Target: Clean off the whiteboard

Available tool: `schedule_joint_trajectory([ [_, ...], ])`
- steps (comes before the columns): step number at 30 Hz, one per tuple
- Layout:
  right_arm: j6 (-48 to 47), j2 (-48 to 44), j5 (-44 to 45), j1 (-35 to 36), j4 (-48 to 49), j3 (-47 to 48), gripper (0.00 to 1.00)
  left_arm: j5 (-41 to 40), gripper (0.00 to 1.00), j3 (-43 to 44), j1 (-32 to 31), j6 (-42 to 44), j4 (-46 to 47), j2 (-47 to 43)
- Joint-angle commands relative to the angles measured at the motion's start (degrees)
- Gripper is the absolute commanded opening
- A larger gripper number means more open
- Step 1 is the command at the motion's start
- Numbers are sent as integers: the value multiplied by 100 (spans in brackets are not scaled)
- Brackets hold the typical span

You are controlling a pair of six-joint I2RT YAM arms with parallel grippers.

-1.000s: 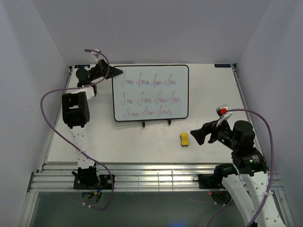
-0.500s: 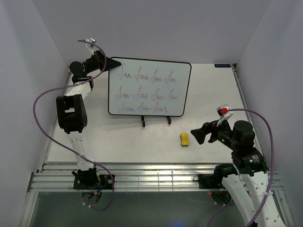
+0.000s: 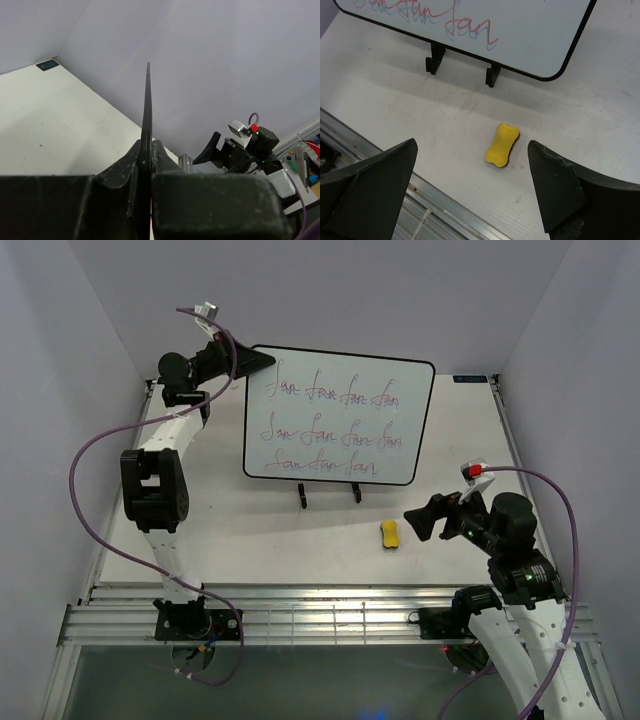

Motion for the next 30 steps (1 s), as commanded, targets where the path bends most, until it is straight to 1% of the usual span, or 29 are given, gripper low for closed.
schedule_joint_trajectory([
  [1,322,95,97,21,77,268,96,-1143,0,-56,-61,-102,-401,-1162],
  [3,402,174,105,21,8,365,95,-1240,0,-453,-78,196,-647,-1504],
  [4,411,200,140,21,-71,522,95,-1345,0,-890,-79,328,-787,-1897],
  [5,411,244,193,21,-150,628,95,-1415,0,-1129,-79,477,-1102,-2127],
  [6,367,323,237,21,-369,743,95,-1477,0,-1340,-61,887,-1366,-2365],
  [7,323,350,342,13,-510,866,95,-1678,0,-1568,-44,1083,-1621,-2898],
  [8,297,394,412,21,-633,1110,95,-1749,0,-1997,-26,1241,-2067,-3182],
  [10,174,438,579,21,-993,1340,95,-1742,0,-2447,184,1287,-2273,-3674],
  [11,156,447,623,21,-1082,1507,95,-1646,0,-2928,359,1200,-2378,-4138],
  [13,86,456,729,22,-1284,1631,95,-1461,0,-3318,685,1137,-2580,-4571],
  [14,68,464,755,21,-1328,1710,95,-1303,0,-3581,773,1216,-2973,-4947],
  [16,42,543,817,21,-1399,1728,95,-1031,0,-3750,984,1505,-3309,-5266],
  [17,59,630,869,21,-1451,1693,92,-681,0,-3872,1142,1611,-3633,-5572],
  [18,68,701,948,21,-1487,1684,92,-495,0,-3952,1221,1725,-3749,-5723],
  [19,42,763,949,13,-1539,1649,91,-380,0,-3987,1240,2074,-4429,-5855],
  [20,42,902,940,21,-1540,1579,89,-466,0,-4014,1179,2348,-4740,-6152],
  [22,59,1052,905,21,-1531,1509,87,-493,0,-4233,1143,2439,-4892,-6426],
  [23,94,1184,879,21,-1453,1474,86,-519,0,-4260,1143,2595,-5119,-6575],
  [24,112,1255,853,21,-1400,1404,86,-694,0,-3999,1134,2936,-5644,-6603],
  [25,103,1325,835,13,-1338,1359,86,-896,0,-3866,1100,3496,-6615,-6638],
  [27,147,1553,782,21,-1022,1106,87,-1335,0,-3743,1055,3641,-7079,-6865],
  [28,208,1737,721,21,-873,982,85,-1459,0,-3707,1047,3790,-7517,-6919],
  [30,340,1983,450,39,-486,658,81,-1652,0,-3680,1046,3835,-7844,-7051],
])
